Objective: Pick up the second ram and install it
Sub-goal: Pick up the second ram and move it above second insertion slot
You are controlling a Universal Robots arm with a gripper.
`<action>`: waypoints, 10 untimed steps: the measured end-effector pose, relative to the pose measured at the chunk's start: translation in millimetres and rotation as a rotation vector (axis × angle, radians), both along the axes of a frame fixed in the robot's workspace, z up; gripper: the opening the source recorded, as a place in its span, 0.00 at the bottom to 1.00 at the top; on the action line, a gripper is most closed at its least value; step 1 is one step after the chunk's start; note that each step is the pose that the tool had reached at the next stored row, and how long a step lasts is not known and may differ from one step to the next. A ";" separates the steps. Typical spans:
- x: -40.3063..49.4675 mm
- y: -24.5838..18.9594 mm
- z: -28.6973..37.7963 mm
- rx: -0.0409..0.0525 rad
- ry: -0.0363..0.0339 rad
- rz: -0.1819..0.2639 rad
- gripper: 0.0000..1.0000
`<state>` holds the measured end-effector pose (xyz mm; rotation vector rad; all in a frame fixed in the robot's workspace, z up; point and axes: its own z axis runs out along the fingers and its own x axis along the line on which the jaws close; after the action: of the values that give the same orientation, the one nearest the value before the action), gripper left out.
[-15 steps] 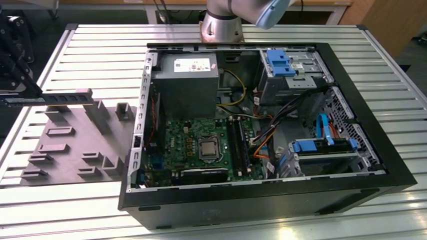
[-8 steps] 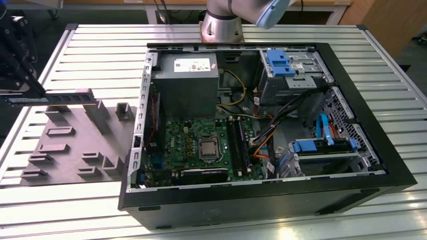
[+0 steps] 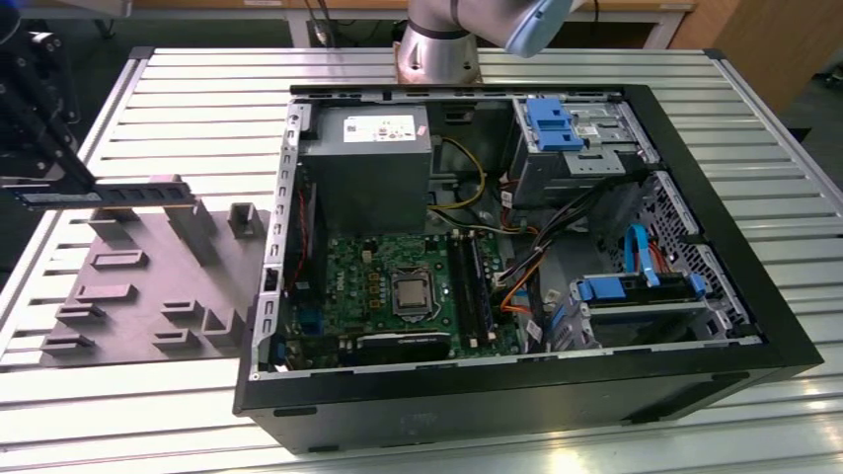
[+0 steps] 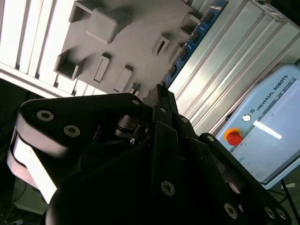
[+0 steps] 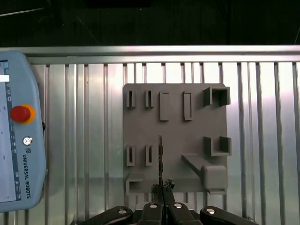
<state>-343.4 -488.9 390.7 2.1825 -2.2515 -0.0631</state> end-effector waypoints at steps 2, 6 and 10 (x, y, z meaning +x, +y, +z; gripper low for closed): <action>1.1 0.0 0.0 0.0000 0.0001 0.000 0.12; 3.3 0.0 0.0 0.0000 0.0001 0.000 0.12; 5.2 0.0 0.0 0.0000 0.0000 0.000 0.12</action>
<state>-338.2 -488.9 390.7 2.1825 -2.2514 -0.0631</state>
